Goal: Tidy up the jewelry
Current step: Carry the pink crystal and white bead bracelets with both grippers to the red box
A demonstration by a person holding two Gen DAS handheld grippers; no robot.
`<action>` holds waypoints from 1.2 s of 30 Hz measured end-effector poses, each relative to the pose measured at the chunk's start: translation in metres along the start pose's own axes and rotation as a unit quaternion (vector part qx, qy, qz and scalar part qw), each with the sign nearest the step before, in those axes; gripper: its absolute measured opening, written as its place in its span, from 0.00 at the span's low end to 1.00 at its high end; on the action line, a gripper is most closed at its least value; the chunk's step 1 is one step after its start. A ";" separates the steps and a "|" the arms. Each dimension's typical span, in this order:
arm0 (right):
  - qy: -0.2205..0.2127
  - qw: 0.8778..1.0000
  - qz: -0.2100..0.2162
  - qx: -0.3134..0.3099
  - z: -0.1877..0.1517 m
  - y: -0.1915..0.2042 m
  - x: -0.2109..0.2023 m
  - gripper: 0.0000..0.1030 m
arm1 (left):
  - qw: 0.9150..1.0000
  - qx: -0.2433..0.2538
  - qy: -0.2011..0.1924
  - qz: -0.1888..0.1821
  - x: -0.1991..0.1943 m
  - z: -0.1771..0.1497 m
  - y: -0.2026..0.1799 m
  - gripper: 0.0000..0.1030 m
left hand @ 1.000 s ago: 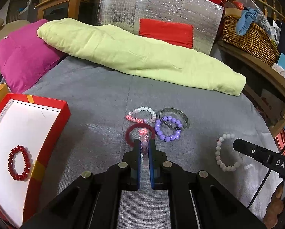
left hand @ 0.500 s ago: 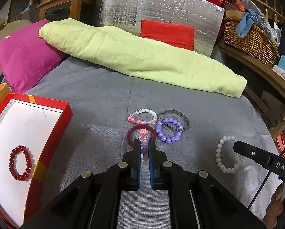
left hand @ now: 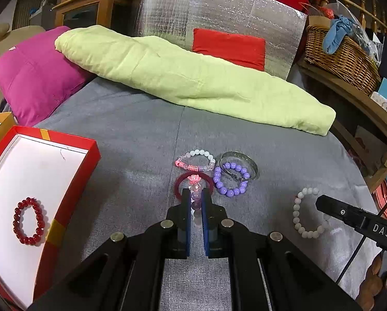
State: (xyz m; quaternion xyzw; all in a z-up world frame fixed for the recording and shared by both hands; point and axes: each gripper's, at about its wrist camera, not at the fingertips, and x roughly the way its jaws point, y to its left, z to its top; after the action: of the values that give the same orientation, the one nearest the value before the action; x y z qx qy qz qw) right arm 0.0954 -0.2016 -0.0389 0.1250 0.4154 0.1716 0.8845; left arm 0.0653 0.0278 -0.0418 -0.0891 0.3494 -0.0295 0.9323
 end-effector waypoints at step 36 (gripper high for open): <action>0.001 1.000 0.023 -0.008 -0.019 0.027 -0.026 0.10 | 0.998 -0.011 -0.050 0.033 -0.065 -0.005 0.026 0.08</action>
State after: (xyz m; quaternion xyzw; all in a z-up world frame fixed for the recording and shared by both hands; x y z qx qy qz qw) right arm 0.0593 -0.1860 -0.0229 0.1267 0.4122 0.1956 0.8808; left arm 0.0131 0.0607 -0.0085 -0.0892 0.3056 0.0101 0.9479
